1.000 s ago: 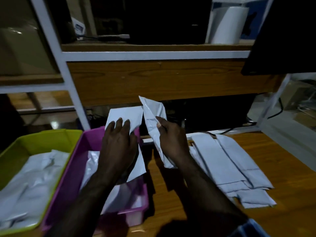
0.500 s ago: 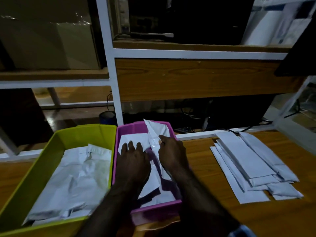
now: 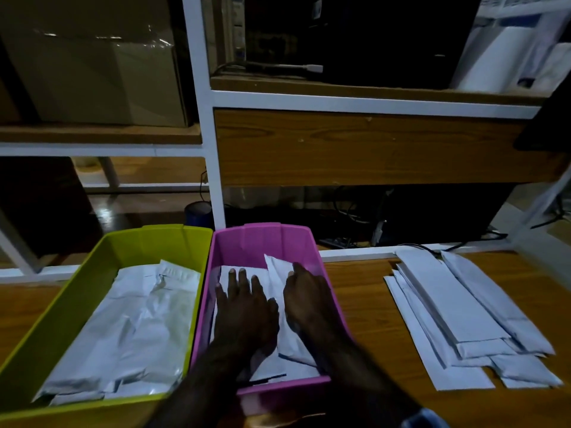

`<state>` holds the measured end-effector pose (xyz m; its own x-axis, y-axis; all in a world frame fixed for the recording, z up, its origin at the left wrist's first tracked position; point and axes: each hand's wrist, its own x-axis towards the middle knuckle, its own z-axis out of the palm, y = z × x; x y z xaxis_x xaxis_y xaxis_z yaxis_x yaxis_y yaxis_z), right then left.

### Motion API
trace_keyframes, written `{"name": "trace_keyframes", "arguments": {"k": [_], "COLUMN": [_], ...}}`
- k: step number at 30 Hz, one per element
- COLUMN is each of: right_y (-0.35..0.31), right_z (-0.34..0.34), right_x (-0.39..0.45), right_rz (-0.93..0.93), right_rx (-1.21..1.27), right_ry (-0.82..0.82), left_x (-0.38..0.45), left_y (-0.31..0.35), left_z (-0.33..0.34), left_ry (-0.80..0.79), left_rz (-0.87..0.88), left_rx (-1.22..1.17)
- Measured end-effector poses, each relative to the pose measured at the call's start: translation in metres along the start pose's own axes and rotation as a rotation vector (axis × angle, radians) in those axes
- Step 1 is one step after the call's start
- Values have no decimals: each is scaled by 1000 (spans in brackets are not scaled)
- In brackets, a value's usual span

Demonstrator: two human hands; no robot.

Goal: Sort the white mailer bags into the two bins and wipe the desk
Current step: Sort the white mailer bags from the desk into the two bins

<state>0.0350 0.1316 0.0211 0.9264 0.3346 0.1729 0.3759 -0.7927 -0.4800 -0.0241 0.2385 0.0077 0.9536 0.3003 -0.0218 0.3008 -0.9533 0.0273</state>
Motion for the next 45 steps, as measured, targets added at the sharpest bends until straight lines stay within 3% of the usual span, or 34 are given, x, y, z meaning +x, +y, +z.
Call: {"name": "trace_keyframes", "arguments": {"k": [2,5,7,12,20,23,26,33,39,42,45], "right_y": [8,7,8,18,35,31,45,47,51,53,34], "right_z": [8,10,16,54,84,83,108,111,117,129,91], "right_x": [3,13,22,19,12,9,16,13,14,26,28], "right_rz": [-88,-99,-93,-4,-25,-34,78,-24,-56,-47,-95], "right_rx": [-98,-32,-38,-27,-134,-210,-157,-240,-277,-172,-168], "right_ry": [-61,-195,-292,-446,-400,-361,-368,-323,-316,-258,-445], "left_x": [9,24,27,26,24,26,29,34,36,41,59], "left_y": [-4,-9,-13,-24,-24,-26,-30,-32,-33,-30,-33], "left_z": [1,6,17,75,95,98,102,104,108,102,96], "left_ry": [-40,-112,-54,-93,31,-40,-72,-158,-105,-56,-92], "left_rz": [32,67,97,50,96,83,70,104,113,117,186], "left_rx": [49,41,-12,-86,-48,-76,-89,-84,-26,-9,26]}}
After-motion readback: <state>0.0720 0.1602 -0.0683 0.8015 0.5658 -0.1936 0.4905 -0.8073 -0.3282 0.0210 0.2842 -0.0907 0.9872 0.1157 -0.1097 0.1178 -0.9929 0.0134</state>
